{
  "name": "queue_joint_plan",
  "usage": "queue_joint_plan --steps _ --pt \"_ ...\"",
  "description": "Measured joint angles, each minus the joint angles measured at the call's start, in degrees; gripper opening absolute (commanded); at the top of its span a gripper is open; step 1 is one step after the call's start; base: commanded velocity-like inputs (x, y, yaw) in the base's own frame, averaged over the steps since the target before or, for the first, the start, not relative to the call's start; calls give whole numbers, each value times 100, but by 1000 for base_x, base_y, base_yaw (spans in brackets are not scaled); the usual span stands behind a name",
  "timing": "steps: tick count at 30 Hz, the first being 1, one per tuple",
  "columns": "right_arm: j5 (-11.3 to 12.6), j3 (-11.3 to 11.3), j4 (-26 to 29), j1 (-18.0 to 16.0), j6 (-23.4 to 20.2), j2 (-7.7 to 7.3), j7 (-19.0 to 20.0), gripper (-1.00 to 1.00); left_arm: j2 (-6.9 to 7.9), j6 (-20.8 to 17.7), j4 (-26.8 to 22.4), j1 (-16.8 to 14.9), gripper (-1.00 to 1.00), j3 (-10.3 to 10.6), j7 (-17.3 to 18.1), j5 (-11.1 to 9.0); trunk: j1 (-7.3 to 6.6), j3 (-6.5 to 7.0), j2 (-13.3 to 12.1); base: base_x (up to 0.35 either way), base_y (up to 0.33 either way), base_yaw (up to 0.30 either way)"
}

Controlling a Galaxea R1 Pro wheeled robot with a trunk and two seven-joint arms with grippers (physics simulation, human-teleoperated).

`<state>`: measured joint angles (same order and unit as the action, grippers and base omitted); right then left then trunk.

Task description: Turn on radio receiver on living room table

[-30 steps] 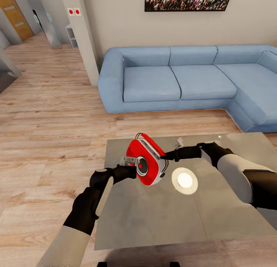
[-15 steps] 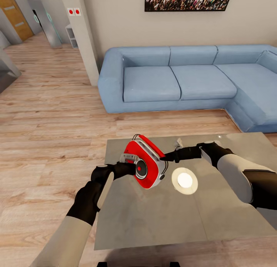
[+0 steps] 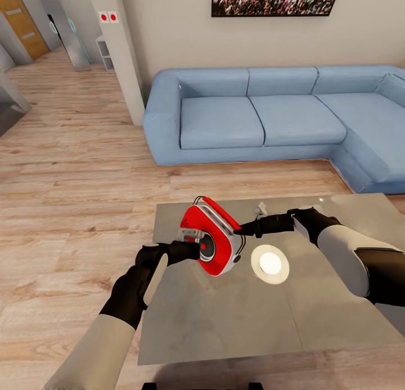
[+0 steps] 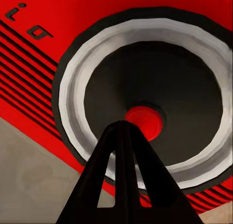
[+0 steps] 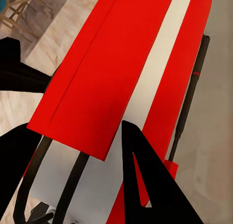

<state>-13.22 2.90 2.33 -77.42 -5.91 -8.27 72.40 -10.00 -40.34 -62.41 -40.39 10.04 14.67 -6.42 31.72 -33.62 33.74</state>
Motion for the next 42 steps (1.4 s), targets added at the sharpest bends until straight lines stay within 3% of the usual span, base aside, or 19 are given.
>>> queue_joint_plan --steps 7,16,21,24,27,30,31,32,36,42 --pt "0 0 0 0 -1 0 0 -100 0 97 196 -8 -100 15 1 -223 0 0 0 0 0 0" --pt "0 0 0 0 -1 8 -2 -100 0 117 237 -33 -100 24 1 -254 0 0 0 0 0 0" --pt "-8 1 3 0 -2 -7 -81 -100 0 316 222 -38 -100 -3 -29 -224 0 0 0 0 0 0" --pt "-59 -16 16 -1 -12 -34 -392 -100 0 365 213 -39 -100 -229 -58 -188 0 0 0 0 0 0" --pt "-279 28 19 -1 -16 -42 -948 -100 0 369 211 -34 -100 -506 -56 -176 0 0 0 0 0 0" --pt "-456 59 17 0 -19 -43 -1312 -100 278 360 230 -17 -100 -659 -53 -170 0 0 0 0 0 0" --pt "-483 15 23 -1 -24 -44 -1465 -100 463 354 268 1 -100 -703 -55 -154 0 0 0 0 0 0" --pt "-491 -14 23 0 -26 -43 -1498 -100 542 350 295 7 -100 -712 -55 -168 0 0 0 0 0 0" --pt "-531 1 27 -1 -39 -44 -1772 -100 1083 355 771 30 -100 -791 -79 -166 0 0 0 0 0 0" --pt "-531 -18 26 0 -42 -44 -1945 -100 1534 412 1747 38 -100 -1612 -594 -156 0 0 0 0 0 0"
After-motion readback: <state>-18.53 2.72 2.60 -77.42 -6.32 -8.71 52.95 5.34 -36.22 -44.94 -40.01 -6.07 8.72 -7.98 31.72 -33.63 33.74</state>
